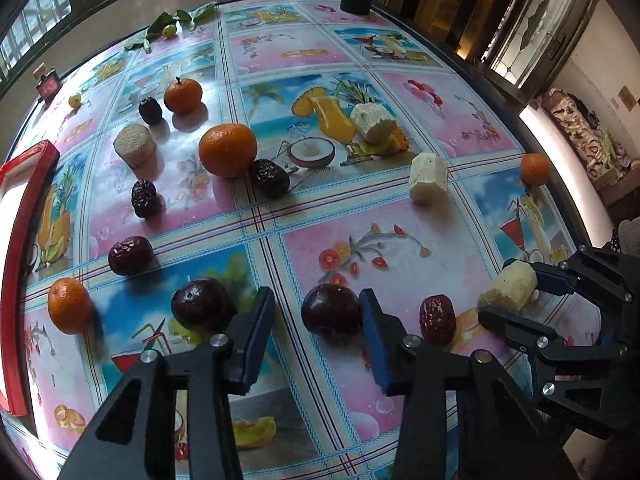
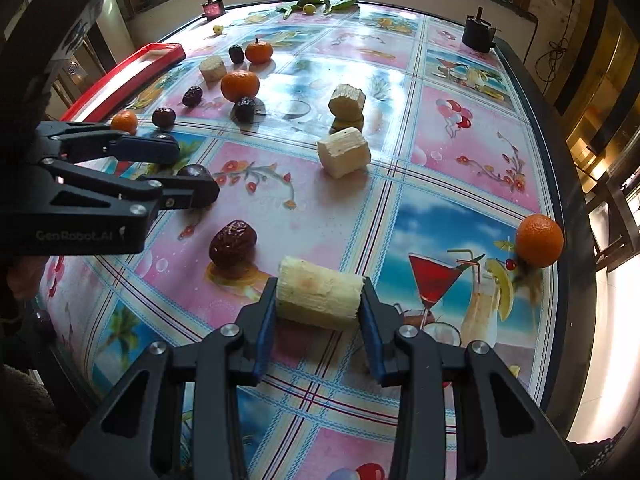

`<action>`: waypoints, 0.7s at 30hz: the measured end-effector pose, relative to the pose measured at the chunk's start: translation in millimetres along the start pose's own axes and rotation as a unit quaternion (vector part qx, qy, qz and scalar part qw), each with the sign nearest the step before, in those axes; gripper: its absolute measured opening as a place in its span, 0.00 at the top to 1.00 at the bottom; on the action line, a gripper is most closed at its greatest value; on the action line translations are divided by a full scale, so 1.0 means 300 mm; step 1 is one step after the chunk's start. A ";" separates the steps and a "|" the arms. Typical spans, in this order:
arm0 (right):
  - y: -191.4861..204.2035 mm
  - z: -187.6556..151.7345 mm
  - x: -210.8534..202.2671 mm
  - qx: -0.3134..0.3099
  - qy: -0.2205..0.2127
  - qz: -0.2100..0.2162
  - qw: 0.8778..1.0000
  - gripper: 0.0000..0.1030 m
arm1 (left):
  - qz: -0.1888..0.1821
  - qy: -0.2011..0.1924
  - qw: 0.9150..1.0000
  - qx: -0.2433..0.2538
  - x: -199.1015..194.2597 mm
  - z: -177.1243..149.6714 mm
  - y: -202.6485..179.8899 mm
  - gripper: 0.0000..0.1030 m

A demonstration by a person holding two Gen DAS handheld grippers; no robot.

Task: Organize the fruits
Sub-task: 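Grasp the white cylindrical piece with the right gripper while the left grasps a dark plum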

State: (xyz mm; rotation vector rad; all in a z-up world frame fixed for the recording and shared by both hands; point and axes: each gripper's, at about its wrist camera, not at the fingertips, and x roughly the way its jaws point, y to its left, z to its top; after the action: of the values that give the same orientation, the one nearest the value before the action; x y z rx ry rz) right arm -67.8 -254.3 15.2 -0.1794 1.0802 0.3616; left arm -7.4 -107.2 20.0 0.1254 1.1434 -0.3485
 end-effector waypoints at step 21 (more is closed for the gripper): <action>0.097 0.019 -0.084 -0.005 -0.006 -0.008 1.000 0.63 | -0.021 -0.038 0.998 -0.035 -0.167 -0.113 0.089 0.75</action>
State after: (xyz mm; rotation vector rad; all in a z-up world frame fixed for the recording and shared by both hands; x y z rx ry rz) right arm -84.5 -230.5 40.9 -0.1944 1.0643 0.3525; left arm -46.5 -62.5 49.3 0.0264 1.0824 -0.3467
